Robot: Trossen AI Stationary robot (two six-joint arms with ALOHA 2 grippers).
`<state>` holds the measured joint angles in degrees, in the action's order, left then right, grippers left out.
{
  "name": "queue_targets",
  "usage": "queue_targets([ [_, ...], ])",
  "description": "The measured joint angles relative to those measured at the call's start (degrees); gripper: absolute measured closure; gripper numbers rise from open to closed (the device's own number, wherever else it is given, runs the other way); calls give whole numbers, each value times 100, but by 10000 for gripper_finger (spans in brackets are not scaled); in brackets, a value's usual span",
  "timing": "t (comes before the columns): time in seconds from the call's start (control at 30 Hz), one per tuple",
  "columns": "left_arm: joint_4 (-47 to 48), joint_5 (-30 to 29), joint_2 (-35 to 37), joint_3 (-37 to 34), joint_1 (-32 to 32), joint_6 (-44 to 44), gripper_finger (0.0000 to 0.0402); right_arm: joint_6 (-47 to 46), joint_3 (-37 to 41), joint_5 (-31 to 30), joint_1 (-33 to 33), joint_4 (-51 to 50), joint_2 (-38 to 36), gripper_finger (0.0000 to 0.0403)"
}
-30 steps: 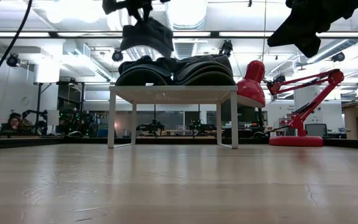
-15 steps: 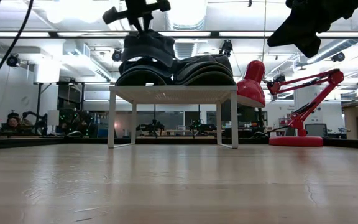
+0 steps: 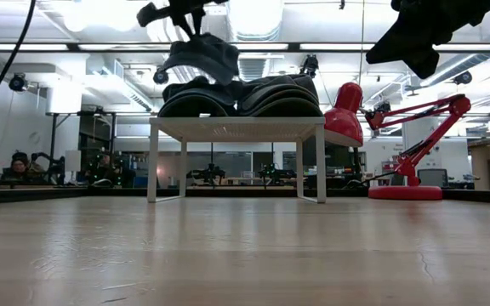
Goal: Pick & Place hat
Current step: Stack the black cap on the black caps on the shelf
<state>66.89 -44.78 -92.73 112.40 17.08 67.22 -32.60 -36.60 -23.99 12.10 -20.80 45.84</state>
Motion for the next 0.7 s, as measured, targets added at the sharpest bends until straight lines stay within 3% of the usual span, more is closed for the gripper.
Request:
queue_targets([
  [0.37,-438,170,15,-758,28,291,398,0,0,0,0,-1,-1,376],
  [0.7,-437,109,24,-798,77,113,380,1,0,0,0,0,-1,376],
])
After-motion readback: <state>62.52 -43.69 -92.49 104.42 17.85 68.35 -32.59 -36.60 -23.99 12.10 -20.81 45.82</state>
